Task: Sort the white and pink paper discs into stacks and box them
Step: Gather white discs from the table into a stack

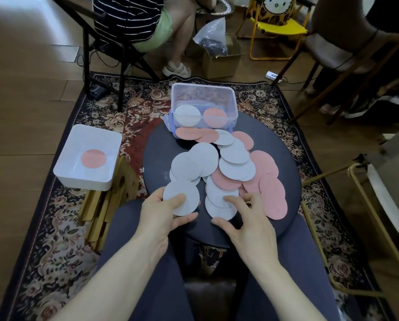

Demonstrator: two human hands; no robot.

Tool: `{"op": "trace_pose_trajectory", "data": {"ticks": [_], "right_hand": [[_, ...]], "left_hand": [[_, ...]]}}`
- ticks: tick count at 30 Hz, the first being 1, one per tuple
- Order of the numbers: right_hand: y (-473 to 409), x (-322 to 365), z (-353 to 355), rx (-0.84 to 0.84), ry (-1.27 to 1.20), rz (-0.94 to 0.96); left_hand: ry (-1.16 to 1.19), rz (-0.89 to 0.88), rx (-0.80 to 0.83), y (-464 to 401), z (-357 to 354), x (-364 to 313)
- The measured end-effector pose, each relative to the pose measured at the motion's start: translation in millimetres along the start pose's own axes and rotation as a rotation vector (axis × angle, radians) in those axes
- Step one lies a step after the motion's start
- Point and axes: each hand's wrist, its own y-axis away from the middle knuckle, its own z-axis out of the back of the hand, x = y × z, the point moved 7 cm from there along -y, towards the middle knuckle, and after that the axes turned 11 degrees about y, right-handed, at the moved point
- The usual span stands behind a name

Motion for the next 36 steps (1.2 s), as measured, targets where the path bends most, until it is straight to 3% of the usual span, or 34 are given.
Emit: {"op": "trace_pose_trajectory", "data": {"ticks": [11, 17, 24, 28, 33, 36], "right_hand": [[8.8, 0.8, -1.4, -0.025, -0.01, 0.084], [0.8, -10.3, -1.2, 0.096, -0.257, -0.112], [-4.5, -19.9, -1.7, 0.089, -0.3, -0.171], [-3.4, -29.7, 6.1, 0.109, -0.63, -0.258], [-1.2, -23.0, 30.6, -0.028, -0.895, -0.198], [2.8, -5.7, 40.0, -0.134, -0.828, -0.041]], "left_hand": [[-0.037, 0.02, 0.001, -5.2, 1.8, 6.3], [-0.036, 0.022, 0.004, -5.5, 2.1, 6.8], [-0.027, 0.032, 0.016, -2.6, 1.1, 5.2], [-0.03, 0.048, 0.049, 1.9, -4.5, 2.2], [-0.102, 0.076, 0.123, 8.2, -13.8, 3.0], [-0.124, 0.098, 0.138, 11.6, -16.3, 6.2]]}}
